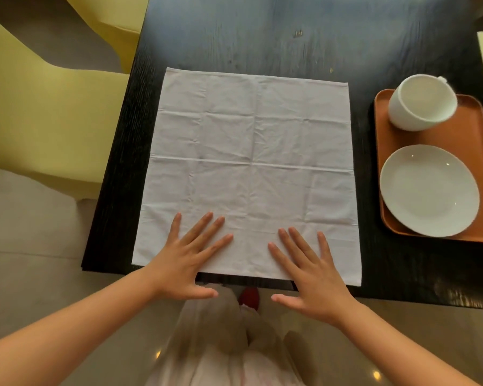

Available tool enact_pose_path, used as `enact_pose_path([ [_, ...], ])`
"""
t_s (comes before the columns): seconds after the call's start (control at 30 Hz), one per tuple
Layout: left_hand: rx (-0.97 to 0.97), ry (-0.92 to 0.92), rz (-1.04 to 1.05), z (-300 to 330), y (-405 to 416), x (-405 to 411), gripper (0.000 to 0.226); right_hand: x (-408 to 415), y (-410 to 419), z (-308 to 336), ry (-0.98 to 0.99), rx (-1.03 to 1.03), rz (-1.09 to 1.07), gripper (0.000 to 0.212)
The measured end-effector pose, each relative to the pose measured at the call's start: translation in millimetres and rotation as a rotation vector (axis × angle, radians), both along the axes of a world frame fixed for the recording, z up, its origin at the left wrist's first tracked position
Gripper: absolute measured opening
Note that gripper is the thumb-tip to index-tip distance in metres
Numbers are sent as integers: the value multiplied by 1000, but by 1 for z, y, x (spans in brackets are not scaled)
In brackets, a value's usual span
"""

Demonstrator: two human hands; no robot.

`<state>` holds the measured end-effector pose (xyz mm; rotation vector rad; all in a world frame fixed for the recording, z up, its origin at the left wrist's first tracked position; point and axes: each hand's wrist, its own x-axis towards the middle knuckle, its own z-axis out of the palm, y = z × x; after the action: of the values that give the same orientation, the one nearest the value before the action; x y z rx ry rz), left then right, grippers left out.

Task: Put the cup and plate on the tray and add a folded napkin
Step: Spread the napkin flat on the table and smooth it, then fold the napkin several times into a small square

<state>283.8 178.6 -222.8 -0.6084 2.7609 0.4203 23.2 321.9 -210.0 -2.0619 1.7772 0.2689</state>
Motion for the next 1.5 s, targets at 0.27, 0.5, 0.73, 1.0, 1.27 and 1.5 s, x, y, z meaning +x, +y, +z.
enact_pose_path([
  [0.27, -79, 18, 20, 11, 23, 8, 82, 11, 14, 7, 10, -196, 11, 57],
  [0.5, -9, 182, 28, 28, 14, 11, 62, 1, 15, 9, -180, -420, 2, 22],
  [0.73, 202, 272, 283, 48, -18, 26, 20, -25, -3, 31, -299, -305, -69, 15],
  [1.0, 324, 236, 505, 76, -101, 29, 11, -75, -70, 66, -394, -83, -274, 5],
  [1.27, 258, 387, 810, 70, -196, 10, 8, -125, -154, 79, -275, -13, -363, 7],
  [1.5, 163, 409, 829, 51, -246, -10, 10, -151, -217, 77, -252, -144, -486, 8],
])
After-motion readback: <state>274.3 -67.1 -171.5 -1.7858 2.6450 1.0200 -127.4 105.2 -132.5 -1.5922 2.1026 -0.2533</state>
